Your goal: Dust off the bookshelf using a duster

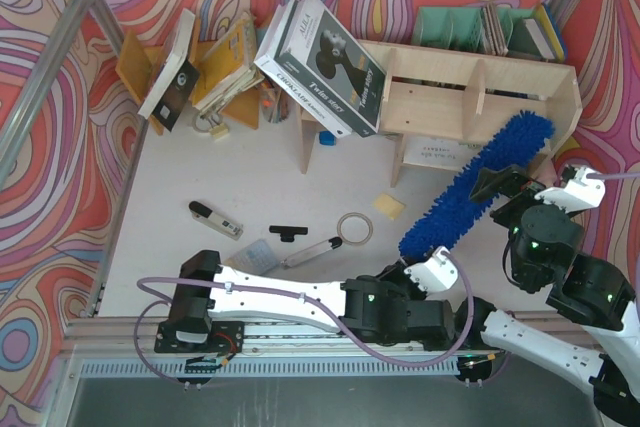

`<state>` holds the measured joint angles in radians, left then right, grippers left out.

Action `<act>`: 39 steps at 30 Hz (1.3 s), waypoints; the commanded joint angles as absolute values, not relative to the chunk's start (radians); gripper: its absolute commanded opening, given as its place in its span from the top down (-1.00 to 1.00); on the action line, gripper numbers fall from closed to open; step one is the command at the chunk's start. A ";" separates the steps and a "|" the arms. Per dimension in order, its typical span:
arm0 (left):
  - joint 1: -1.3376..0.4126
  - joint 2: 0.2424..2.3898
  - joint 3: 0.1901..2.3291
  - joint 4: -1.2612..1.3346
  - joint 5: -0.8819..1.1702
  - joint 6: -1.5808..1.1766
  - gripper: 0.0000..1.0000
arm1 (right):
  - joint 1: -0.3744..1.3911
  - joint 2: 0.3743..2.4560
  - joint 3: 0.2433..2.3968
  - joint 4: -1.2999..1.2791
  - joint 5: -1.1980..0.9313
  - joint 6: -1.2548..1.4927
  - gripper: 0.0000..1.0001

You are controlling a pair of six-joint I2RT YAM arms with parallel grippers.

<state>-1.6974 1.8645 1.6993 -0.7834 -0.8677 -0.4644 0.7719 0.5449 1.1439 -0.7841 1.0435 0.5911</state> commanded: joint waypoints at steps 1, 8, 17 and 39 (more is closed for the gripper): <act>-1.679 1.811 1.687 -0.770 -0.908 -0.482 1.00 | 0.772 0.546 1.148 -0.753 1.072 0.594 -0.97; -1.649 1.817 1.742 -0.796 -0.899 -0.497 1.00 | 0.772 0.547 1.169 -0.756 1.074 0.603 -0.97; -1.611 1.896 1.843 -0.766 -0.820 -0.423 1.00 | 0.772 0.533 1.237 -0.758 1.085 0.579 -0.97; -1.617 1.823 1.854 -0.602 -0.818 -0.307 1.00 | 0.772 0.426 1.190 -0.774 1.203 0.647 -0.97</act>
<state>-1.6054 1.8957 1.8423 -0.7116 -0.7490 -0.3592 0.7719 0.4049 1.1889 -0.7357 1.1728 0.5907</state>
